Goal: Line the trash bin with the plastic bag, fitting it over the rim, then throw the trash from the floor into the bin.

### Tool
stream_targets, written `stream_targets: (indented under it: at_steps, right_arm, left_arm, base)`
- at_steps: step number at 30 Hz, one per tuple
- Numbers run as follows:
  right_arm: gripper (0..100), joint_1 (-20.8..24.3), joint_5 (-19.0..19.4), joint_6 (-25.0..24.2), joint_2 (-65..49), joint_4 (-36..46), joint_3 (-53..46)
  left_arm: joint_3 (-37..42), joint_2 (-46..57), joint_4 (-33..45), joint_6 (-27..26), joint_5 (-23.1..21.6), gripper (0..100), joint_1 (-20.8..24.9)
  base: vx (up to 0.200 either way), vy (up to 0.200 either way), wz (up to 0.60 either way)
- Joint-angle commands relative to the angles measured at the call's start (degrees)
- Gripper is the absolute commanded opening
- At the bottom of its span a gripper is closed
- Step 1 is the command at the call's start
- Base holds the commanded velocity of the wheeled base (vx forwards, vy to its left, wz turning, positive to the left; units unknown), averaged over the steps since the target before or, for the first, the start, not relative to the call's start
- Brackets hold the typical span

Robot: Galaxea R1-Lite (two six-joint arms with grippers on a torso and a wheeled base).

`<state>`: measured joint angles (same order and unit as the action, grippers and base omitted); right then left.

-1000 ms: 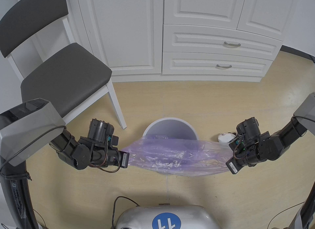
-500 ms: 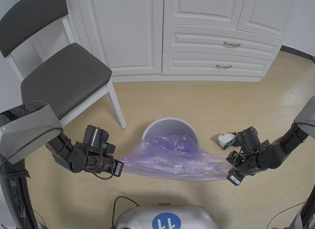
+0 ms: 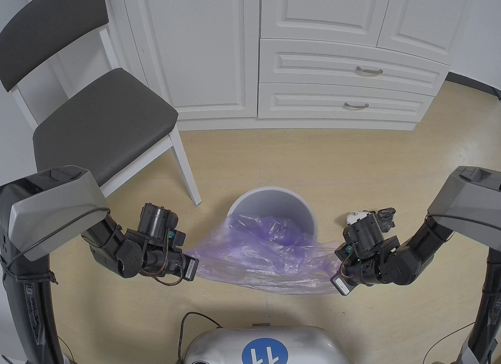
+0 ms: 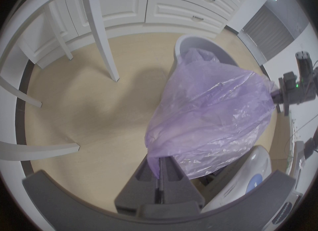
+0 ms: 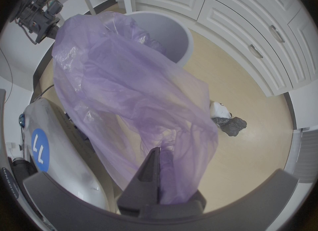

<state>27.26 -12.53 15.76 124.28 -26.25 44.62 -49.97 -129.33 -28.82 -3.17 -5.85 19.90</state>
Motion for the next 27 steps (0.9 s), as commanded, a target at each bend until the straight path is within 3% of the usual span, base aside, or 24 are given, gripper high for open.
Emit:
stream_targets:
  at_steps: [1,14,27]
  right_arm:
    - [0,0.8,-1.1,-1.1,6.1,-4.3,0.3]
    - [0,-0.2,-1.1,-3.2,5.3,-7.2,0.5]
    - [0,-0.3,-1.1,-3.4,5.4,-10.1,-0.3]
  left_arm:
    - [0.0,-0.9,-3.1,2.4,1.2,0,1.4]
    - [1.8,-2.2,-15.2,4.0,6.6,0,2.3]
    - [2.2,-1.7,-15.7,3.7,7.5,0,2.8]
  base:
    - [0.0,0.0,0.0]
    - [0.0,0.0,0.0]
    - [0.0,0.0,0.0]
